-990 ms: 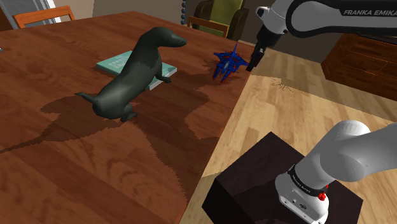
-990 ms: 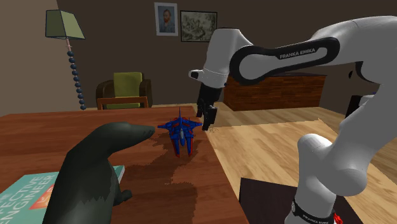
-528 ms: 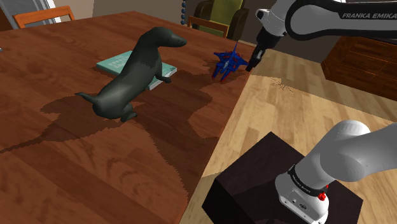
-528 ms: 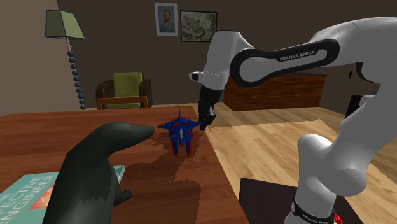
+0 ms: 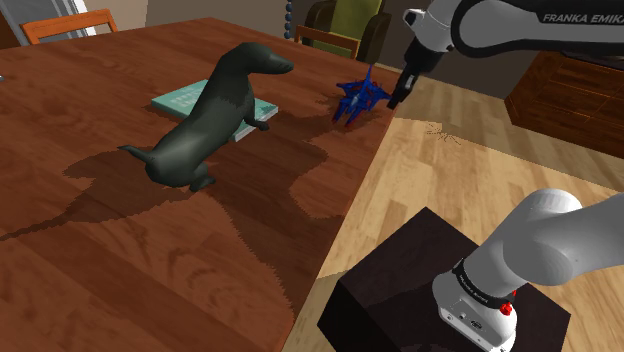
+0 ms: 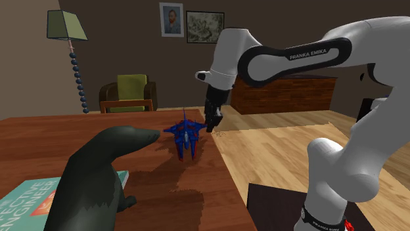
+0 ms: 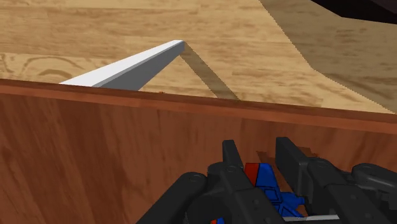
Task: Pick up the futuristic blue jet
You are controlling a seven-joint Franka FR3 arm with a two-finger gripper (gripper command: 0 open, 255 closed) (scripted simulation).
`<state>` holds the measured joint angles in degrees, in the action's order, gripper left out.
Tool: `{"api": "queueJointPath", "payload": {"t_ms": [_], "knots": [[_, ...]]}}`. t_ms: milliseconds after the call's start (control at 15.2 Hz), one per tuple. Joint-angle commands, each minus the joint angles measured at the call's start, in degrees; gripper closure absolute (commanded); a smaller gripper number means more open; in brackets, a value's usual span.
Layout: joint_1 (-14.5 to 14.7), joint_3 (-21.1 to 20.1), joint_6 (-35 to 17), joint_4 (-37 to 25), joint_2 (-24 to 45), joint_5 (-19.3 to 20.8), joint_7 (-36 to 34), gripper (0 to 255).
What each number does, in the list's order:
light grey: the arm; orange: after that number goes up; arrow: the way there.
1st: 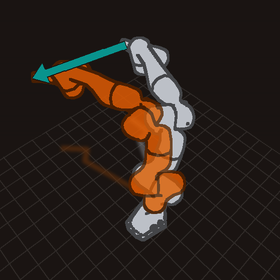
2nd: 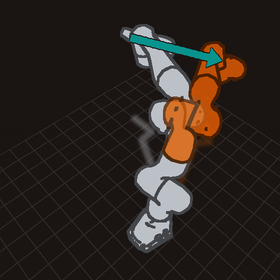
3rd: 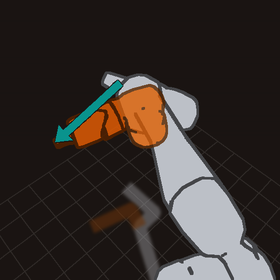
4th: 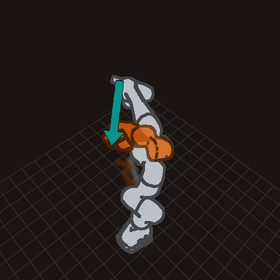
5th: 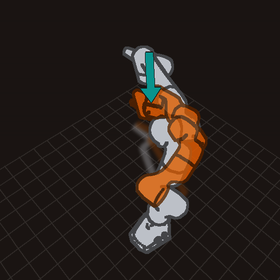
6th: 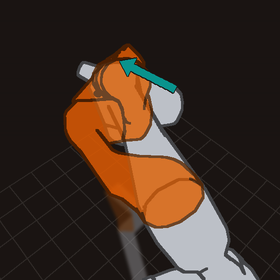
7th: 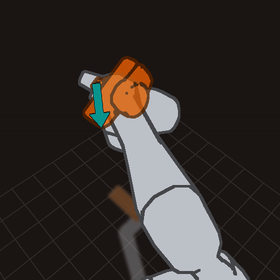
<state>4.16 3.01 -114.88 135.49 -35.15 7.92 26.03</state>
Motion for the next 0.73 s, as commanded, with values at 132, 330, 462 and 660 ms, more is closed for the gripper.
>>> {"api": "queueJointPath", "payload": {"t_ms": [132,330,462,660], "knots": [[0.1,-0.1,3.0,-3.2,0.2,-0.2,0.3,255],[0.1,-0.2,5.3,-5.8,0.5,-0.3,0.5,255],[0.1,-0.2,6.7,-7.5,0.7,-0.4,0.7,255],[0.2,-0.3,8.9,-10.2,1.2,-0.6,0.9,255]]}}
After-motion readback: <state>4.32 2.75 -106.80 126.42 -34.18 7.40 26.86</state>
